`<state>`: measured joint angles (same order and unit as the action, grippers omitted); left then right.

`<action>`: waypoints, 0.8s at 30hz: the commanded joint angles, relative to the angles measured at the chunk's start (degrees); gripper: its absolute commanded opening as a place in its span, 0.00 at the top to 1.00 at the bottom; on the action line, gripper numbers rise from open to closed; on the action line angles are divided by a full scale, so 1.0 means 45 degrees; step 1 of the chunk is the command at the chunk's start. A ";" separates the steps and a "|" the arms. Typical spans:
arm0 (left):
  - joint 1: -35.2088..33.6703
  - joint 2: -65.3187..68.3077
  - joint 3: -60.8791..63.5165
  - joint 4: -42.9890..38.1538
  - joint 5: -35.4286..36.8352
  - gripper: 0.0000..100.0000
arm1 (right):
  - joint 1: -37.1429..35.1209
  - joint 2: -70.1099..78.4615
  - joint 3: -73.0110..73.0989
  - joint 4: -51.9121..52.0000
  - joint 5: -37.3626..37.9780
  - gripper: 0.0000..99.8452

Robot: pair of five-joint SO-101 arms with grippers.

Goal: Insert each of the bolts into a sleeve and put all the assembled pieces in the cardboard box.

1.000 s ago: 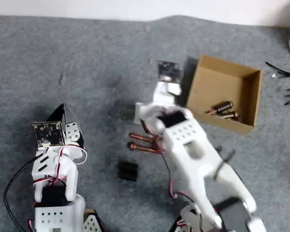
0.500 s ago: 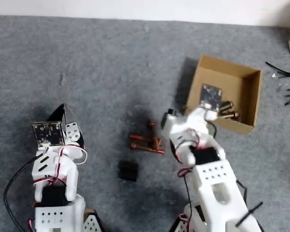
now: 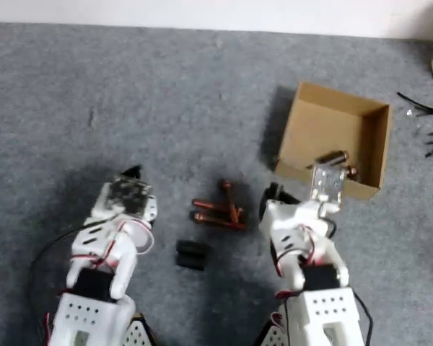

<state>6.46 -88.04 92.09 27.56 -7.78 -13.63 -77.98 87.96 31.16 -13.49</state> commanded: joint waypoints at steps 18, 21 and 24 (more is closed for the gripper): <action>0.4835 1.2708 -0.8000 -0.0371 0.2501 0.81 | 0.0166 -0.5988 0.2706 -0.0303 0.1465 1.00; 0.4737 1.3705 -0.8821 -0.0352 0.3868 0.80 | 0.0166 -0.5988 0.2706 -0.0303 0.1465 1.00; 0.4718 1.4720 -0.9543 -0.0352 0.5236 0.80 | 0.0166 -0.5988 0.2706 -0.0303 0.1465 1.00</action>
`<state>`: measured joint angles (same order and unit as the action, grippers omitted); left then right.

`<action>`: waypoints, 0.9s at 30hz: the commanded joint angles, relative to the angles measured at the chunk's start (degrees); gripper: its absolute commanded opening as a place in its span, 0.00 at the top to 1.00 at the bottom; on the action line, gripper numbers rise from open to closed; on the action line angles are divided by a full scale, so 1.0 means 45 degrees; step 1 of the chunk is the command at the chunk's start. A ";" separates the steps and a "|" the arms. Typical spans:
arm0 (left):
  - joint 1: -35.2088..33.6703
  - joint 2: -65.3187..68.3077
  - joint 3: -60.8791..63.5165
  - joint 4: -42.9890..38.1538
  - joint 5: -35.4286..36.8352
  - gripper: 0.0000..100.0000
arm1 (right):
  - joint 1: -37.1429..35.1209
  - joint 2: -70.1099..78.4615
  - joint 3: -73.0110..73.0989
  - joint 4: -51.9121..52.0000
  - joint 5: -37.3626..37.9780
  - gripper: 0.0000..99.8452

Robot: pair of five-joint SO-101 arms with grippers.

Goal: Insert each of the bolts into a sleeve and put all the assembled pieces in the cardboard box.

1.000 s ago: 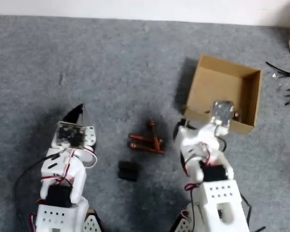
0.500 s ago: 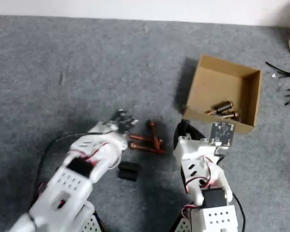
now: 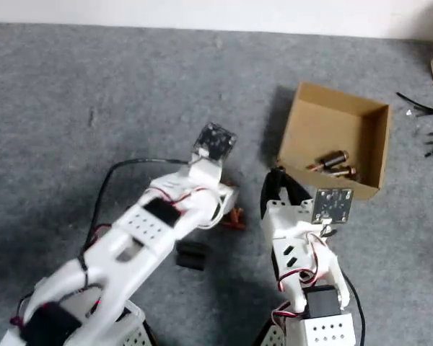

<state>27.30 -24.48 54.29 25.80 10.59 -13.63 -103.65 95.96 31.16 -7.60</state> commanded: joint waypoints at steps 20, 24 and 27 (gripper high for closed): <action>0.0264 0.5441 -0.7648 0.6545 0.5568 0.81 | 0.0166 -0.0322 0.0908 -0.0303 0.0176 0.99; 0.0459 0.6300 -0.9016 0.8283 0.5607 0.81 | 0.0166 -0.0322 0.0908 -0.0303 0.0176 0.99; 0.0322 0.7101 -1.0422 0.9709 0.5607 0.81 | 0.0166 -0.0322 0.0908 -0.0303 0.0176 0.99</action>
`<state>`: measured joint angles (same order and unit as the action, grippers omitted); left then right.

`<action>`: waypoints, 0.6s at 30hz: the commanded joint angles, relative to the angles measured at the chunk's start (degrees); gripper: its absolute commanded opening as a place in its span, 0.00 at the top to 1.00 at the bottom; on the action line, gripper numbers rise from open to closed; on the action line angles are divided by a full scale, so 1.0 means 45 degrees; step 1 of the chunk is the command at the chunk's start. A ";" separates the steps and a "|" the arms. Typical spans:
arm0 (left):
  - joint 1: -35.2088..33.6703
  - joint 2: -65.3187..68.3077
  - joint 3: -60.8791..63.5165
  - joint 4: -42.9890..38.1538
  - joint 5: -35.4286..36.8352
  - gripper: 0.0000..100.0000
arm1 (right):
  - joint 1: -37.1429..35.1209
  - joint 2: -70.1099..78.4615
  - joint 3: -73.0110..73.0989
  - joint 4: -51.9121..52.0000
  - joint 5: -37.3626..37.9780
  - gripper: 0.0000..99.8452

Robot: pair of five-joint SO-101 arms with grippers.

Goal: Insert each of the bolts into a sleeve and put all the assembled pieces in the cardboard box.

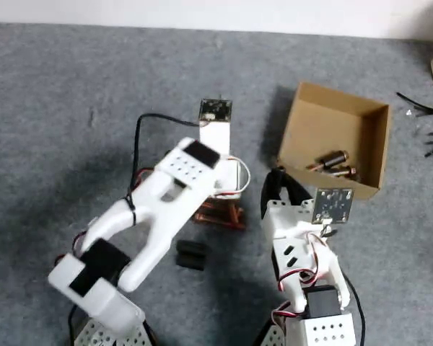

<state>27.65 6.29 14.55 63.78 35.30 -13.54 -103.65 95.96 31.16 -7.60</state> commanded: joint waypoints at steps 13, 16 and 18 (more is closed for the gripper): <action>0.0127 0.5304 -0.7805 0.5626 0.1114 0.81 | 0.0459 -0.0322 0.0869 -0.0322 0.0176 0.99; 0.0147 0.6203 -0.9055 0.5783 0.1797 0.81 | 0.0459 -0.0322 0.0869 -0.0322 0.0176 0.99; 0.0225 0.6632 -0.9719 0.5783 0.2208 0.81 | 0.0459 -0.0322 0.0869 -0.0322 0.0176 0.99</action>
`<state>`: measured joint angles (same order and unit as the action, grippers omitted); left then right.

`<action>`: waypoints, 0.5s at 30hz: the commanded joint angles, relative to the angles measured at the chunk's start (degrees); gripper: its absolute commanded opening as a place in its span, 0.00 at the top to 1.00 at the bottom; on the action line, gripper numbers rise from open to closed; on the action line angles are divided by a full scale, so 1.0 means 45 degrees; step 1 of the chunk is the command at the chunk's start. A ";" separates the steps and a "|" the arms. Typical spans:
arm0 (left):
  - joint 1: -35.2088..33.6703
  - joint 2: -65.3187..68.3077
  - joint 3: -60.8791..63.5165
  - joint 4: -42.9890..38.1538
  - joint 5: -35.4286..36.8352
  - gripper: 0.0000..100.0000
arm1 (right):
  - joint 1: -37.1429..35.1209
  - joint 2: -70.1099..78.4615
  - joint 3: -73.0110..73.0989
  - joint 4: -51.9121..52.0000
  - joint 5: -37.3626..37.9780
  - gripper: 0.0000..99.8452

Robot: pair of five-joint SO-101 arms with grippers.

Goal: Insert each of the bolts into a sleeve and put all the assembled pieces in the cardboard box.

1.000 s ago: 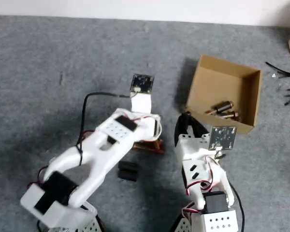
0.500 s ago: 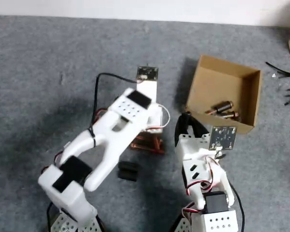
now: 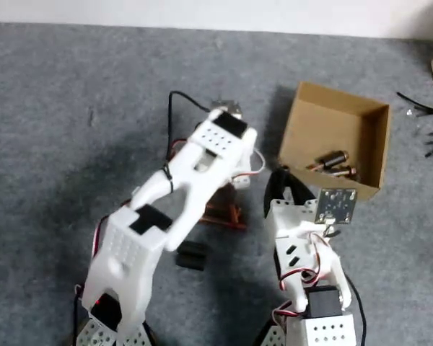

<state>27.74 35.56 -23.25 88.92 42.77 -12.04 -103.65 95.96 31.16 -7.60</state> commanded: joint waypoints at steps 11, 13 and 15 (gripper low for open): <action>0.0205 0.1455 -0.2764 0.0527 0.1192 0.81 | 0.0127 -0.0322 0.0869 -0.0322 0.0176 0.99; 0.0205 0.1455 -0.2764 0.0899 0.1446 0.81 | 0.0127 -0.0322 0.0850 -0.0322 0.0176 0.99; 0.0322 0.1455 -0.2764 0.1172 0.1504 0.81 | 0.0127 -0.0322 0.0850 -0.0322 0.0176 0.99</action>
<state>28.00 42.86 -33.27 92.18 48.75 -12.04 -103.65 95.96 31.16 -7.60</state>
